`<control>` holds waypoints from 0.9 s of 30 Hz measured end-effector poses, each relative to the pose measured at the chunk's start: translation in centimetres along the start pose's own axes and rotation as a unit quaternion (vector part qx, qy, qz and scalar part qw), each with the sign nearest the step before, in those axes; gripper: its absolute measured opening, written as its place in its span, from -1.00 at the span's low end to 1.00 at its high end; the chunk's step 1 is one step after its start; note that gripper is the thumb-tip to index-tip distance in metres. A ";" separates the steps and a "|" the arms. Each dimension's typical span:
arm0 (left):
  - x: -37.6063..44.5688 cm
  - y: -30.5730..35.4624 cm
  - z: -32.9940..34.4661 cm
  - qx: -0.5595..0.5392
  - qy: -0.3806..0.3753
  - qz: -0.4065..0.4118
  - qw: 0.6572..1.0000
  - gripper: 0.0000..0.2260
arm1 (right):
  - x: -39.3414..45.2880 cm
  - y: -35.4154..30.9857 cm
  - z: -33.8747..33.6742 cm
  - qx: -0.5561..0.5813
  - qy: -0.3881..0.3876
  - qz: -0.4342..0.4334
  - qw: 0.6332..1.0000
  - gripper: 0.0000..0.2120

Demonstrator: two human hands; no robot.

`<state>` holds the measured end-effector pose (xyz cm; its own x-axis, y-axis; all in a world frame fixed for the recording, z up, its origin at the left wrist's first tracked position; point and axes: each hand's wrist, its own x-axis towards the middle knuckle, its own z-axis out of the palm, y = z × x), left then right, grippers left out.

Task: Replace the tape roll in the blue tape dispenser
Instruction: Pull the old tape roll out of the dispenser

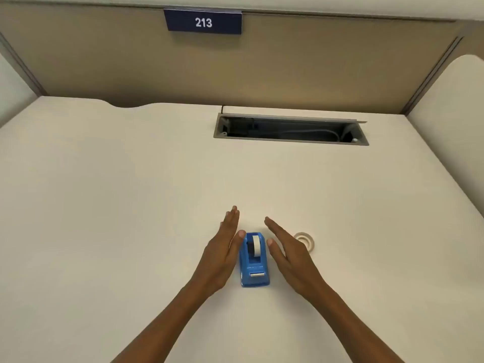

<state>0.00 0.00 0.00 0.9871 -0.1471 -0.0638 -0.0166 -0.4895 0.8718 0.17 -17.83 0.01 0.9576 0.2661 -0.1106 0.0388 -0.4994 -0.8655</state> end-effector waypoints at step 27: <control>-0.9 -1.2 -0.6 -0.083 -0.104 -0.023 0.991 -0.15 | 0.9 -0.5 -0.8 -0.029 -0.002 -0.063 0.998 -0.60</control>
<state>-0.81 1.27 -0.66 0.9316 -0.3108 -0.1885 0.0706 -0.3541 0.9325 1.30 -18.01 0.78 0.9430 0.3329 -0.0036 0.1763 -0.5085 -0.8428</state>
